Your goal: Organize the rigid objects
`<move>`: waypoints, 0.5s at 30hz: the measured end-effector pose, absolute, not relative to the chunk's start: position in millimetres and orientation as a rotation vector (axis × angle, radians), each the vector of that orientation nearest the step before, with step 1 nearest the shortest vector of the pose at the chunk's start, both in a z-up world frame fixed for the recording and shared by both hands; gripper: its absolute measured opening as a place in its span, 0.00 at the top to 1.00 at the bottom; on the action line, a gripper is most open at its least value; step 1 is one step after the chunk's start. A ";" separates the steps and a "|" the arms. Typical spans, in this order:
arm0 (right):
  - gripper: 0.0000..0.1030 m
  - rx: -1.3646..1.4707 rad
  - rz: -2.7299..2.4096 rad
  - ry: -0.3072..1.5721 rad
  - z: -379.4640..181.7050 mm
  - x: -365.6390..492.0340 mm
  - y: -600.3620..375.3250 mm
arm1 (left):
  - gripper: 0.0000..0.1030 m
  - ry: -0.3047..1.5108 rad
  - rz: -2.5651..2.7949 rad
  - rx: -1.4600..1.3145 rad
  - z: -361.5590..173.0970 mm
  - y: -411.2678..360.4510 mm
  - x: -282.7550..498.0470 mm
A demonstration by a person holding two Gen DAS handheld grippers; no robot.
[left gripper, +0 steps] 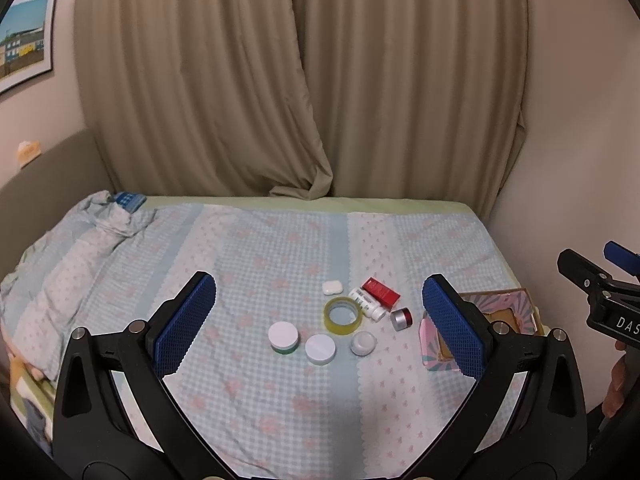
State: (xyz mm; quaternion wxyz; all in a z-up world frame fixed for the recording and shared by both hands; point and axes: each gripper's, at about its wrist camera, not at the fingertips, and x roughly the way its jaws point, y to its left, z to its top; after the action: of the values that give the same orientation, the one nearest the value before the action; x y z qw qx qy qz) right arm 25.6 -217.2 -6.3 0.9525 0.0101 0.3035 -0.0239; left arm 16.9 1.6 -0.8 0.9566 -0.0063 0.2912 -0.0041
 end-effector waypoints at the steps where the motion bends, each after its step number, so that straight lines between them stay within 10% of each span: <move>1: 0.00 0.021 -0.049 0.618 -4.9 26.6 -216.9 | 0.00 0.592 -0.009 -0.012 -0.8 2.2 17.4; 15: 0.00 0.024 -0.052 0.616 -8.3 27.5 -213.6 | 0.00 0.582 -0.005 -0.013 -0.5 5.5 22.4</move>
State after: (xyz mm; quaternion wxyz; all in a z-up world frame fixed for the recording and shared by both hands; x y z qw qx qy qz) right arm 27.5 -213.6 -8.3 0.9525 0.0116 0.3031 -0.0256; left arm 22.4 5.5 -0.5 0.9579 -0.0064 0.2870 -0.0022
